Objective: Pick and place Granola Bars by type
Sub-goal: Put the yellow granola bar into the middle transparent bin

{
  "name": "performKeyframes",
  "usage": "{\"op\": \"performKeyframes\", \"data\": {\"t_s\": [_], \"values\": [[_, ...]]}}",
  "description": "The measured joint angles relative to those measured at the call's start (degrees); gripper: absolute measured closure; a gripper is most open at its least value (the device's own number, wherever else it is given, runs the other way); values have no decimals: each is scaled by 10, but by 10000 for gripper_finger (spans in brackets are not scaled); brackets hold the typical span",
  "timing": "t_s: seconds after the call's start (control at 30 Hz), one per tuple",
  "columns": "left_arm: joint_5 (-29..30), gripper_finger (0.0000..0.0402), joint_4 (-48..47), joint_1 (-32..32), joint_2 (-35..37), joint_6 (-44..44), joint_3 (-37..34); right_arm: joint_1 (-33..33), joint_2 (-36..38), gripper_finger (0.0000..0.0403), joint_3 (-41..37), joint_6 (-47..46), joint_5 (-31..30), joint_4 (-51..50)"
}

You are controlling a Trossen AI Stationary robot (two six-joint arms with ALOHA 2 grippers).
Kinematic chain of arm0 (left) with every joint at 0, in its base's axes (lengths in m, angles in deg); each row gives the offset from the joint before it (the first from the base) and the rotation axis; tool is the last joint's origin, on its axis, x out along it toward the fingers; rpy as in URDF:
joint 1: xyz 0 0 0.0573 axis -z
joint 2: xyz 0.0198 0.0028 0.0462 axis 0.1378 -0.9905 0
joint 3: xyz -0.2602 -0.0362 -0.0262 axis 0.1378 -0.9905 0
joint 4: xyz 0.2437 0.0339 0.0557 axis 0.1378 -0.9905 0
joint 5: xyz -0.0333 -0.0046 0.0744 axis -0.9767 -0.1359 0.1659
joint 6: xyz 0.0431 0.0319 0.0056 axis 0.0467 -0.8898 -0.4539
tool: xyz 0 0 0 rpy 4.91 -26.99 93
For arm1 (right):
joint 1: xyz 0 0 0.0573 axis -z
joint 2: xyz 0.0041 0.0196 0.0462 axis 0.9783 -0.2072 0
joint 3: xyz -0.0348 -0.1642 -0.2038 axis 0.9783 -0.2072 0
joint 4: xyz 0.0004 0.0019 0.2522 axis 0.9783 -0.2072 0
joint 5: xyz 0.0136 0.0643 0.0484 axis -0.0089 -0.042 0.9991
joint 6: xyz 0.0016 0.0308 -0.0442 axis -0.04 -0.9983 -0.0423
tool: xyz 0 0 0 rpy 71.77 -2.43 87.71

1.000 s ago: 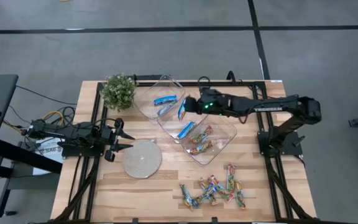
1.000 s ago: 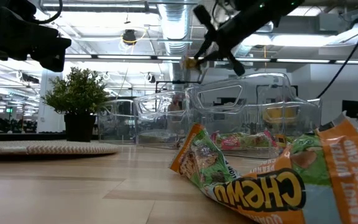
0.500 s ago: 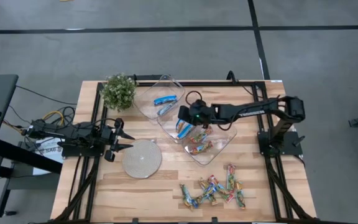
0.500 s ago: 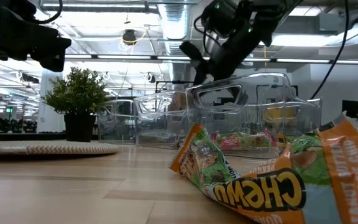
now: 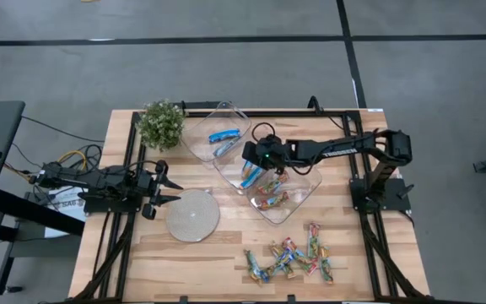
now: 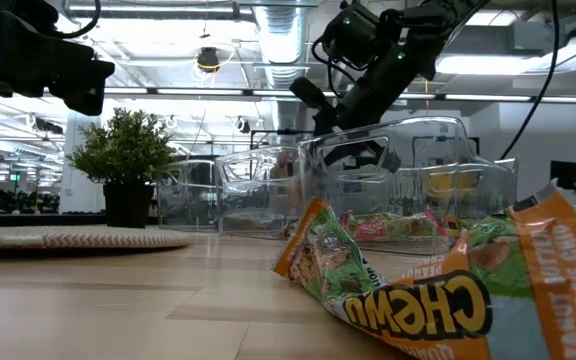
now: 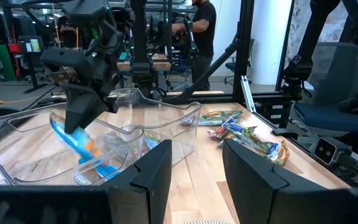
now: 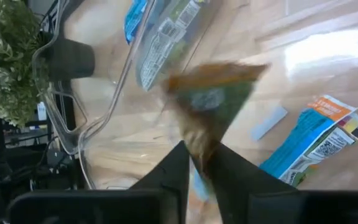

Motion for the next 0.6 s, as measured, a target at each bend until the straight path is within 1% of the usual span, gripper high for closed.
{"op": "performKeyframes", "data": {"t_s": [0.13, 0.23, 0.5, 0.6], "values": [[0, 264, 0, 0, 0, 0, 0, -1, 0, 312, 0, 0, 2, 0], [0, 264, 0, 0, 0, 0, 0, -1, 0, 298, 0, 0, 2, 0], [0, 264, 0, 0, 0, 0, 0, -16, 8, 290, 0, 17, 2, 22], [0, 264, 0, 0, 0, 0, 0, -27, 22, 290, -2, 21, 14, 22]]}}
